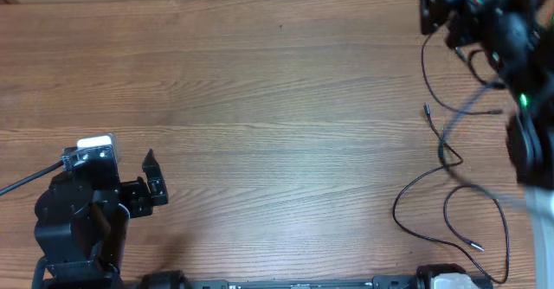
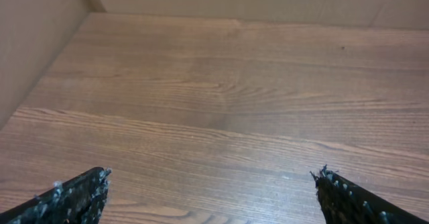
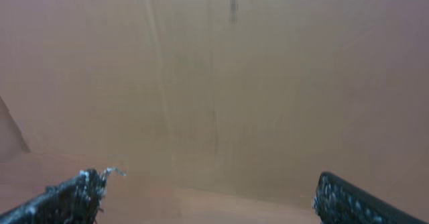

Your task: Untangle cables

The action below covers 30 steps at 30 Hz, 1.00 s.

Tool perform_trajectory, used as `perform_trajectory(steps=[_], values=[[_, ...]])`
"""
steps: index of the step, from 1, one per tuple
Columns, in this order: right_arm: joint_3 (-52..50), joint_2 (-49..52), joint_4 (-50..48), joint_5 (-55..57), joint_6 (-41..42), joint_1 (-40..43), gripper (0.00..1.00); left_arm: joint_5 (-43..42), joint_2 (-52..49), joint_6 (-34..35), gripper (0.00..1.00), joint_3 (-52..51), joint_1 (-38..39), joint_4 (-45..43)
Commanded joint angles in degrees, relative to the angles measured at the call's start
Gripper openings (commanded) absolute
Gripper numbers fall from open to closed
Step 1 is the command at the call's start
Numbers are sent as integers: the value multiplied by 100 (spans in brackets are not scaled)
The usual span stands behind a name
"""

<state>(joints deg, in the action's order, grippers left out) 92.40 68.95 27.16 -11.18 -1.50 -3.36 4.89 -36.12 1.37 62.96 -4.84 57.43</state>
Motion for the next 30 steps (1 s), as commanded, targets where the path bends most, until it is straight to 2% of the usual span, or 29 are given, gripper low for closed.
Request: perform_trajectory(steps=[1,5,6,7,9,11,19,23,26,30], values=[[-1432,-850,-988,144,-17,125,100,-46,13,57,100,9,37,-22],[-3748,-1878,-2889,146,7,306,100,-46,13,57,99,9,37,-22],[-4037,-1991,-3147,142,13,332,100,-46,13,57,100,9,37,-22],[-4911,-2337,-3932,146,160,417,100,-46,13,57,99,9,37,-22],[-6004,-2811,-4843,144,476,540,100,-46,13,57,100,9,37,-22],[-6627,-3141,-5169,144,498,568,100,-46,13,57,100,9,37,-22],[-8137,-3901,-5263,-155,625,568,100,-46,13,57,100,9,37,-22],[-8531,-4157,-5257,-155,621,616,100,-46,13,57,100,9,37,-22],[-8752,-4752,-5211,-157,623,780,100,-46,13,57,100,9,37,-22],[-8808,-5646,-4658,-136,619,901,100,-46,13,57,100,9,37,-22]])
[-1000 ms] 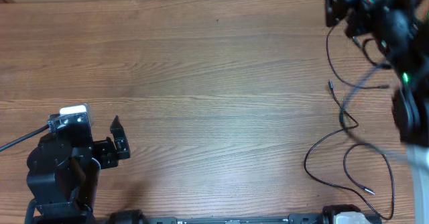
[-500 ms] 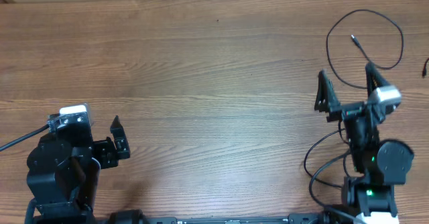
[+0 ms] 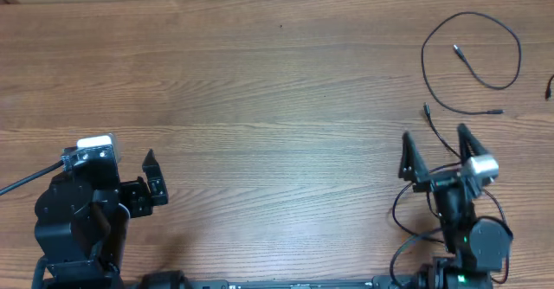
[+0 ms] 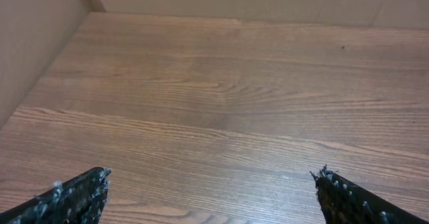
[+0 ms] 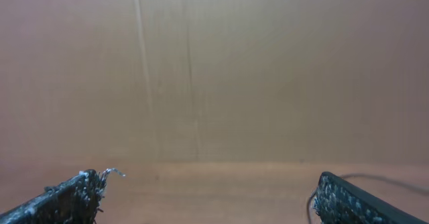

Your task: Untangle cables

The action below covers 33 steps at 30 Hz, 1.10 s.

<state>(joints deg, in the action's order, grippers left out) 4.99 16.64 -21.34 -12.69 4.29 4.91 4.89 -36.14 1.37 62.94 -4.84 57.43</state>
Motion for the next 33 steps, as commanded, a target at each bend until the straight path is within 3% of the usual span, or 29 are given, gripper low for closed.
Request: perform_trajectory(steps=[1,13,16,20,23,29,33], values=[[-68,-546,356,15,39,74,100,-46,15,57,100,11,37,-22],[-72,-1655,831,-280,59,68,100,-46,15,57,99,11,37,-22],[-92,-1652,835,-238,501,2,100,-46,15,57,100,11,37,-22],[-208,-1652,841,931,1261,-525,100,-46,15,57,99,11,37,-22],[-470,-1652,859,1556,1373,-866,100,-46,15,57,99,11,37,-24],[-455,-1652,2603,828,1368,-321,100,-46,15,57,100,11,37,-22],[-455,-1648,2575,656,1038,-70,100,-46,15,57,99,11,37,-22]])
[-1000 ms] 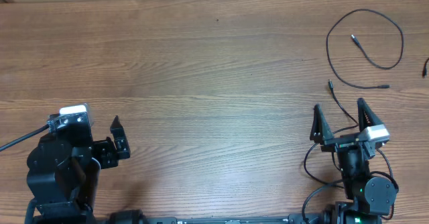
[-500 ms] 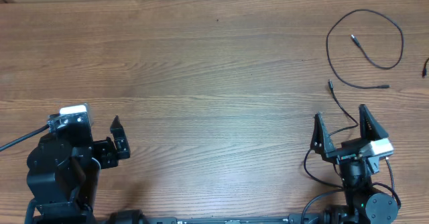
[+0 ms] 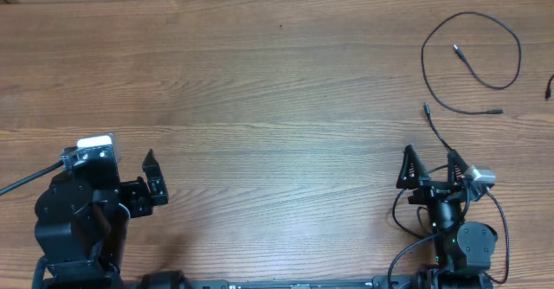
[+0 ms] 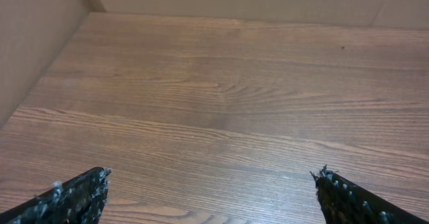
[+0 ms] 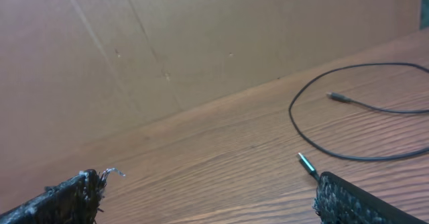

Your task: Untangle cables

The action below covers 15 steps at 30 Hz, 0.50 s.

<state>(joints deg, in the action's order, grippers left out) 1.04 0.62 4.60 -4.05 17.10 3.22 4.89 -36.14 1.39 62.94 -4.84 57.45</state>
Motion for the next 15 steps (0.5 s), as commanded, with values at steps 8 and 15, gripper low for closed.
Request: perform_trajectory(steps=[8,15], values=[[-59,-46,-17,-140,-59,98,100,-46,15,55,100,11,37,-24],[-59,-46,-20,-140,-61,98,100,-46,15,55,100,11,37,-24]])
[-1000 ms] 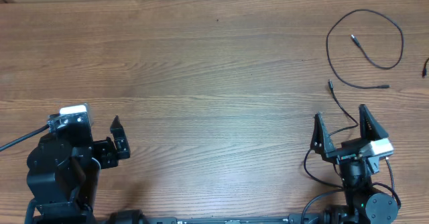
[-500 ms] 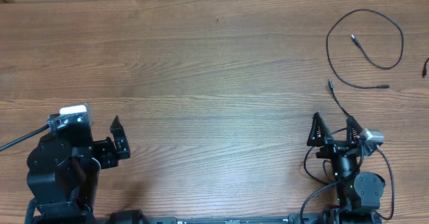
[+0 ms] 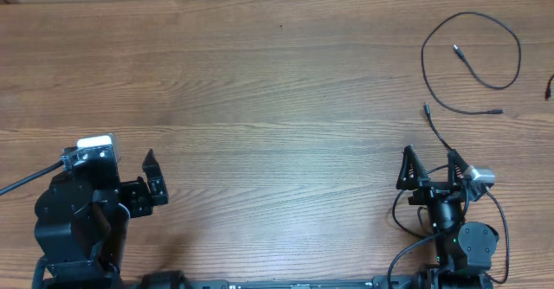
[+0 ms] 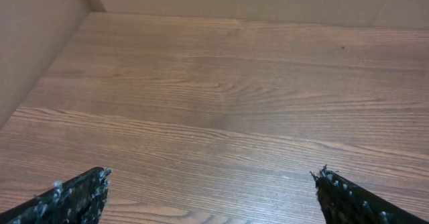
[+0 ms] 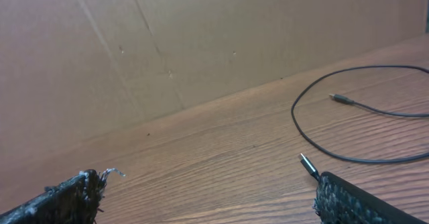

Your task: Untangle cables

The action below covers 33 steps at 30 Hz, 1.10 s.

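One thin black cable (image 3: 472, 60) lies by itself as an open loop at the far right of the table; the right wrist view shows the same loop (image 5: 293, 113) and its plug (image 5: 340, 99). A second black cable (image 3: 435, 129) runs from its plug back under my right arm and curls at the front edge (image 3: 396, 213). Its plug (image 5: 307, 163) lies just ahead of the right finger. My right gripper (image 3: 428, 163) (image 5: 211, 177) is open and holds nothing. At the front left my left gripper (image 3: 154, 181) (image 4: 211, 177) is open over bare wood.
Brown cardboard walls stand behind the wooden table (image 3: 260, 90) and along its left side (image 4: 33, 43). A short black end of something (image 3: 550, 88) shows at the right edge. The arm bases sit along the front edge.
The right wrist view has shifted very slightly, so the far cable sits a touch lower in it. Both cables and the left arm are where they were.
At first my right arm was raised over the far right corner, open, with cables trailing below it. A second later it was back at the front edge, still open, and one cable lay as a separate loop at the far right. The left arm never moved.
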Tool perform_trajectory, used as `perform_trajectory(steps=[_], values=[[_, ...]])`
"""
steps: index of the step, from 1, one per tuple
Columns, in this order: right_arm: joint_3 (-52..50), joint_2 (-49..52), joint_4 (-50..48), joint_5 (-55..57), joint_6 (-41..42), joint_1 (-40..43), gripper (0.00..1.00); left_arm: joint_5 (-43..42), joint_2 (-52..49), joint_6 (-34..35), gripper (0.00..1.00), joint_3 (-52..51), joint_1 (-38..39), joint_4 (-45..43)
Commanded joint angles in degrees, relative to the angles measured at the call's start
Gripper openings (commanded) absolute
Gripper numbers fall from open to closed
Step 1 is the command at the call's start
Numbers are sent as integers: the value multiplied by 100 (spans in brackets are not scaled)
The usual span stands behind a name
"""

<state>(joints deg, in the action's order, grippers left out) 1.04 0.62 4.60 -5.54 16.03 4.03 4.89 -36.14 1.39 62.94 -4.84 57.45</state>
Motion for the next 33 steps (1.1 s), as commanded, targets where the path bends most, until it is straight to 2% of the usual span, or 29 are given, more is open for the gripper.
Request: perform_trajectory(steps=[1,20,23,26,30,32,33], values=[[-59,-46,-20,9,44,17,100,-48,15,55,100,11,37,-24],[-59,-46,-20,9,46,17,100,-55,15,57,100,11,37,68],[-59,-46,-20,9,46,17,100,-568,20,376,100,11,37,2],[-59,-46,-20,9,46,17,100,-632,116,385,100,4,-11,-859],[-59,-46,-20,9,46,17,100,-664,487,649,99,-369,-50,-2806],[-59,-46,-20,9,46,17,100,-691,754,813,100,-863,-50,-3783],[-59,-46,-20,9,46,17,100,-763,968,807,100,-1344,-50,-4540]])
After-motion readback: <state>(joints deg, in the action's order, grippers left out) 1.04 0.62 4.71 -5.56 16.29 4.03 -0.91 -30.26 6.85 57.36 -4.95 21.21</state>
